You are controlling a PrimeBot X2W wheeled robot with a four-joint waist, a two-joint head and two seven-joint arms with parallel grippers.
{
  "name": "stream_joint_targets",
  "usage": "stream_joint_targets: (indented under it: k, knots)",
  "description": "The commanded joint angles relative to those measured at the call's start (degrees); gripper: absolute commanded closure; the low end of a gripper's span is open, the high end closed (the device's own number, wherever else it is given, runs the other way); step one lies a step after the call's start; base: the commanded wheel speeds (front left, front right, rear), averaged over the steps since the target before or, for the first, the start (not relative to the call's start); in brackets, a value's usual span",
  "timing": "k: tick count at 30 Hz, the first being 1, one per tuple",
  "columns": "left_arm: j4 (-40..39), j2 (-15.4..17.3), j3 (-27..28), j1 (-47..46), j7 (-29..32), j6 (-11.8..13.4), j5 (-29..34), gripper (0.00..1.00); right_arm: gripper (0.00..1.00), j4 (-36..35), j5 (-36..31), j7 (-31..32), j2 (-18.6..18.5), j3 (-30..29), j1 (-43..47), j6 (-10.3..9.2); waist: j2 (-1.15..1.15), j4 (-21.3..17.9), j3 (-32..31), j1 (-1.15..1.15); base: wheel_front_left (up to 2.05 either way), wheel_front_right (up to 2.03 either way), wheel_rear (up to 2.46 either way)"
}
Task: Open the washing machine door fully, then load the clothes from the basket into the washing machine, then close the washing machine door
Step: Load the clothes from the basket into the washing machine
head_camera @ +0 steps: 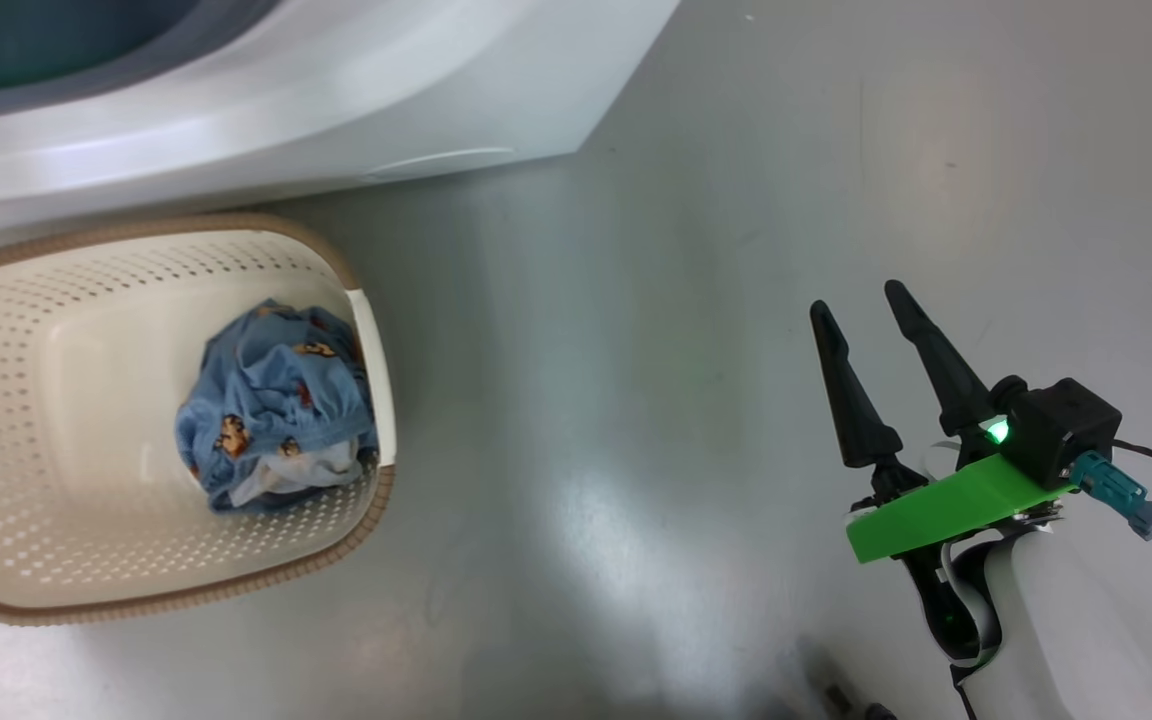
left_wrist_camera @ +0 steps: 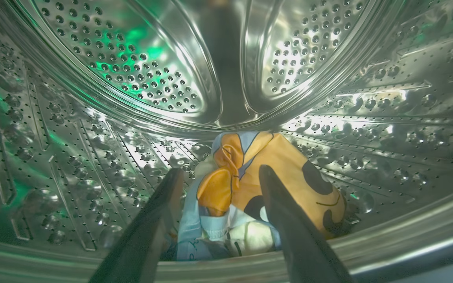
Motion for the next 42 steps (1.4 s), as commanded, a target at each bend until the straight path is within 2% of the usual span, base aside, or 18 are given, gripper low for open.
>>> stream_joint_targets:
  k: [1, 9, 19, 32, 42]
  knots:
    - [-1.87, 2.01, 0.38, 1.68, -0.62, 0.17, -1.05, 0.00, 0.00, -0.80, 0.21, -0.27, -0.20, 1.07, 1.49, 0.09, 0.00, 1.10, -1.30, 0.00, 0.00, 0.00, 0.00]
    - [-9.46, 0.86, 0.53, 9.14, -0.74, 0.70, -1.13, 0.00, 0.00, -1.01, 0.15, -0.27, -0.67, 0.95, 1.59, 0.09, 0.00, 2.58, -4.59, 0.00, 0.00, 0.00, 0.00]
    - [-20.82, 0.38, 4.73, 23.86, -0.75, 1.11, -3.26, 0.00, 0.00, 0.51, 0.57, -0.27, -0.86, 2.14, 2.78, 0.09, 0.00, 2.63, -12.83, 0.00, 0.00, 0.00, 0.00]
    - [-41.84, -1.60, 10.26, 46.83, -0.75, 2.17, -2.23, 0.00, 0.00, 1.30, 0.34, -0.27, -1.08, 3.10, 6.21, 0.09, 0.00, 2.25, -23.10, 0.00, 0.00, 0.00, 0.00]
    - [-58.74, -5.35, 11.67, 65.36, -0.75, 3.26, 0.67, 0.00, 0.00, 0.39, -0.27, -0.27, -1.38, 2.71, 8.42, 0.09, 0.00, 2.45, -27.94, 0.00, 0.00, 0.00, 0.00]
